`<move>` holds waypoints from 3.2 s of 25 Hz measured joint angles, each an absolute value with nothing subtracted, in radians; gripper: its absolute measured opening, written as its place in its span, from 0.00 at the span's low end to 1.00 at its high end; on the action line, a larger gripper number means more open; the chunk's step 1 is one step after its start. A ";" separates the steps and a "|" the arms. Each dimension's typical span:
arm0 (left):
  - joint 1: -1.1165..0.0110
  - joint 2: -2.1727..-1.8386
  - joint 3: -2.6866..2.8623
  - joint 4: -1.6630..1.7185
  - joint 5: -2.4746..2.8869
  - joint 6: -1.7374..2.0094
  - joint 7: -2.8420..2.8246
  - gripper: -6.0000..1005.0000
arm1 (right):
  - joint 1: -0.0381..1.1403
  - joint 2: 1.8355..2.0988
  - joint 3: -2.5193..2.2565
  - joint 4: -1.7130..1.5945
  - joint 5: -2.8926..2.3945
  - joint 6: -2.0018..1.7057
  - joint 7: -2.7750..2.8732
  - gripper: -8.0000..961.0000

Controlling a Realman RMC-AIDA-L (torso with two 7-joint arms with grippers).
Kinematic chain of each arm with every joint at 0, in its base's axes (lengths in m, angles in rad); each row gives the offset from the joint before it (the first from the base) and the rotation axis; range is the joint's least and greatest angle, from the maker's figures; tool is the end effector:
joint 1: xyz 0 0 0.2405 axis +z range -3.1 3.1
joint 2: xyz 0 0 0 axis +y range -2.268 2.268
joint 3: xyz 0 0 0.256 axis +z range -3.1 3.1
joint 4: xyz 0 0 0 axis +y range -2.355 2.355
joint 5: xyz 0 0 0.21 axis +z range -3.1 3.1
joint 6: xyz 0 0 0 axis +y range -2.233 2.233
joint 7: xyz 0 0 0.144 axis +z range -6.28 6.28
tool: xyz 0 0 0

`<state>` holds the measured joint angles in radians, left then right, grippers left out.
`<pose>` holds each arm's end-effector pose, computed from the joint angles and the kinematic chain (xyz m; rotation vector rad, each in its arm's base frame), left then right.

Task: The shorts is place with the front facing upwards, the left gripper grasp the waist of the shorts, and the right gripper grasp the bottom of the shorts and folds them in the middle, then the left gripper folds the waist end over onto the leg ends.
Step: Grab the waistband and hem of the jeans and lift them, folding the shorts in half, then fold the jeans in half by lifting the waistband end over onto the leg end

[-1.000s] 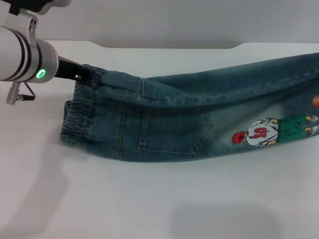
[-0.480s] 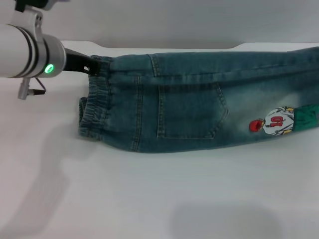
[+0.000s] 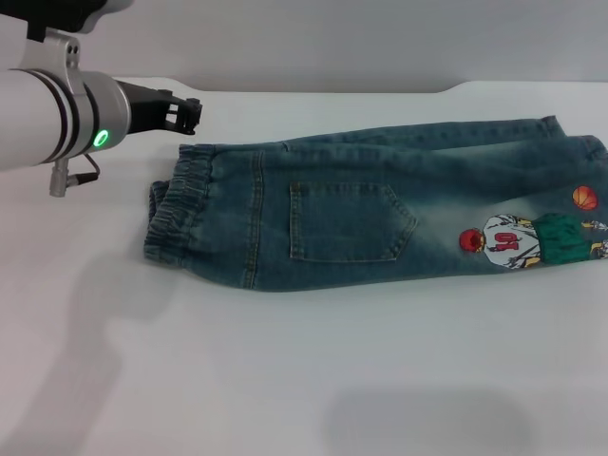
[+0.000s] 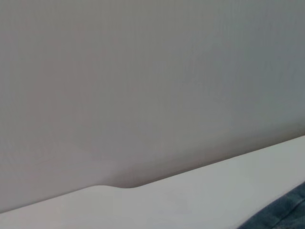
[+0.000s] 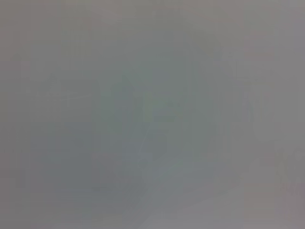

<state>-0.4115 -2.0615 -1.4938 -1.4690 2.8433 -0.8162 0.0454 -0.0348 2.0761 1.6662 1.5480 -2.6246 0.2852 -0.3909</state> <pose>-0.1724 0.3956 0.0108 -2.0267 -0.8597 -0.0724 0.2801 0.3381 0.1072 -1.5846 0.7432 0.2767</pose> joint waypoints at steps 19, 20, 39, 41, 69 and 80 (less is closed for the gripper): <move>-0.329 -2.060 -1.486 -1.508 2.852 -0.665 0.054 0.78 | -0.114 2.077 1.428 1.517 -2.642 -0.091 -0.422 0.87; -0.325 -2.060 -1.485 -1.508 2.852 -0.661 0.054 0.82 | -0.114 2.077 1.405 1.499 -2.642 -0.130 -0.422 0.86; -0.397 -2.059 -1.516 -1.578 2.852 -1.104 0.069 0.84 | 0.029 2.076 1.171 1.120 -2.641 -0.450 -0.346 0.37; -0.412 -2.059 -1.525 -1.603 2.853 -1.204 0.087 0.84 | 0.033 2.076 1.169 1.110 -2.641 -0.452 -0.345 0.22; -0.563 -2.065 -1.526 -1.422 2.809 -1.358 0.118 0.83 | 0.068 2.074 1.055 0.984 -2.646 -0.534 -0.316 0.01; -0.592 -2.060 -1.534 -1.348 2.853 -1.317 0.120 0.83 | 0.067 2.072 1.028 0.998 -2.649 -0.534 -0.323 0.01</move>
<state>-0.5920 -2.0600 -1.5338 -1.3483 2.8527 -1.3172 0.1196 0.0673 2.0723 1.0278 0.9978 -2.6485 -0.5340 -0.3231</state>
